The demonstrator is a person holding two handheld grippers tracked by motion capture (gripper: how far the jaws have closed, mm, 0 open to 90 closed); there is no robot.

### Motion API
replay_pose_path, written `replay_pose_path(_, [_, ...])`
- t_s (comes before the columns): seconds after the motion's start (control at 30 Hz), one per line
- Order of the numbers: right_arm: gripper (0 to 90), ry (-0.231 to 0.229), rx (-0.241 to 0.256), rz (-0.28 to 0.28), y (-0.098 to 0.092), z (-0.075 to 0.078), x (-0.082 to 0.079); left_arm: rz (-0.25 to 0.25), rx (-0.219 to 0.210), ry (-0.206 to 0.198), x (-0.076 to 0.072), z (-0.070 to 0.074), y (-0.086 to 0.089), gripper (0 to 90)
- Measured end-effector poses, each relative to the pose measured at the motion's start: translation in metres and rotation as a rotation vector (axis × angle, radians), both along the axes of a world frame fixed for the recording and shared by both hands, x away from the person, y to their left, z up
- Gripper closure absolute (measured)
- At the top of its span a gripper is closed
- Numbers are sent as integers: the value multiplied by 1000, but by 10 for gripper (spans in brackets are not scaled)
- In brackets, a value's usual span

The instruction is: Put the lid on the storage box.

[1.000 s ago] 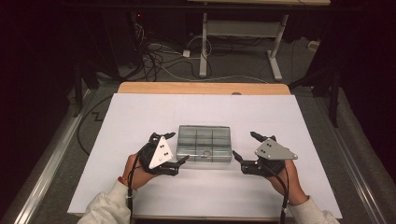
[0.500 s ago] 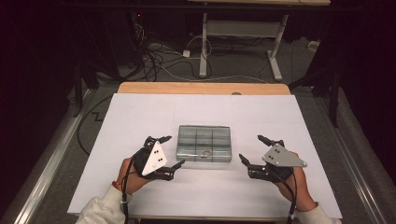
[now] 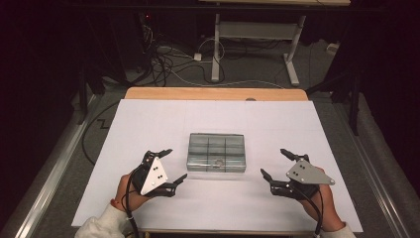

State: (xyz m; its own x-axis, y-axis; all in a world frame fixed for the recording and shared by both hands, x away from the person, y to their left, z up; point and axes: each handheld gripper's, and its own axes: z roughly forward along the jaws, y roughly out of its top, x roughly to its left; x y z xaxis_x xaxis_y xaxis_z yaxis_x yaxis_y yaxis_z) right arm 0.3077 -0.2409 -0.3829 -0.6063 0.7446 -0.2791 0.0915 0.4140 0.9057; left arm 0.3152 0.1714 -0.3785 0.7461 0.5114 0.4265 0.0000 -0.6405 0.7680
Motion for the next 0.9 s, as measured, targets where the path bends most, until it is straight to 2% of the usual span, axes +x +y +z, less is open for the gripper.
replay_pose_path(0.13, [178,0,-18,-4,-3,-4,-3,20,-3,-8,-3,-4,9,159])
replay_pose_path(0.47, [178,-5,-34,-13,-15,-19,-8,64,5,21,-8,-19,30,159])
replay_pose_path(0.73, [179,-8,-41,-50,-29,-30,-11,94,4,55,-10,-28,44,159])
replay_pose_path(0.9, [179,-11,-65,-83,-37,-40,-13,109,5,66,-13,-32,52,159])
